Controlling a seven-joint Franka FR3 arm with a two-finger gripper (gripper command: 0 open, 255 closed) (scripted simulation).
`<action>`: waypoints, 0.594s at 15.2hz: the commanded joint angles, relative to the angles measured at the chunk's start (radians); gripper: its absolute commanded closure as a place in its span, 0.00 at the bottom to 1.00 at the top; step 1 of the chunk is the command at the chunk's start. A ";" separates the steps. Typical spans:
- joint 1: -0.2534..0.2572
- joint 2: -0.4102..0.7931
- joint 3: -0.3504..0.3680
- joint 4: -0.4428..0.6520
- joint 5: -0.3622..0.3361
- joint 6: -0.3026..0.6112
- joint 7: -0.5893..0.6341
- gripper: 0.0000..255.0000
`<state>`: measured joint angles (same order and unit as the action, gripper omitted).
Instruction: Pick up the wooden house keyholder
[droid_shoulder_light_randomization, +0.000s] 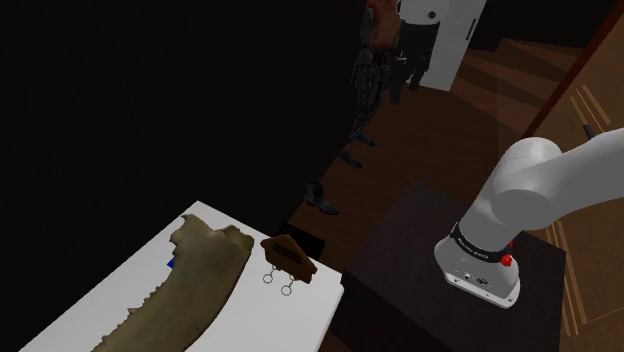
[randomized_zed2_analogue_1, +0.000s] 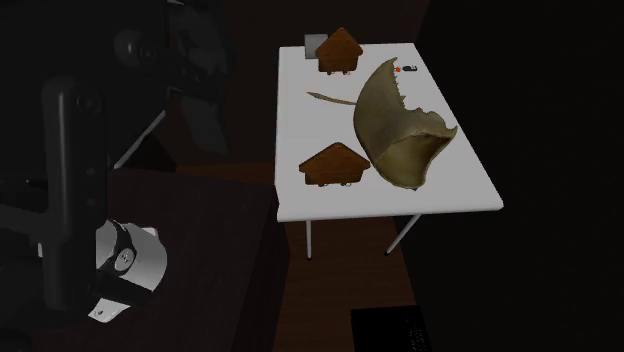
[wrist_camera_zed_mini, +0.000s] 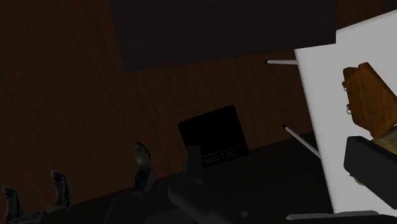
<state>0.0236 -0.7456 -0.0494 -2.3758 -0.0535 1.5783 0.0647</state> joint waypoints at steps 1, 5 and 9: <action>0.000 0.000 0.000 0.000 0.000 0.000 0.000 0.00; 0.038 0.027 0.049 -0.073 0.044 0.109 0.040 0.00; 0.078 0.074 0.100 -0.129 0.087 0.224 0.077 0.00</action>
<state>0.0896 -0.6817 0.0342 -2.4883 0.0210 1.7710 0.1286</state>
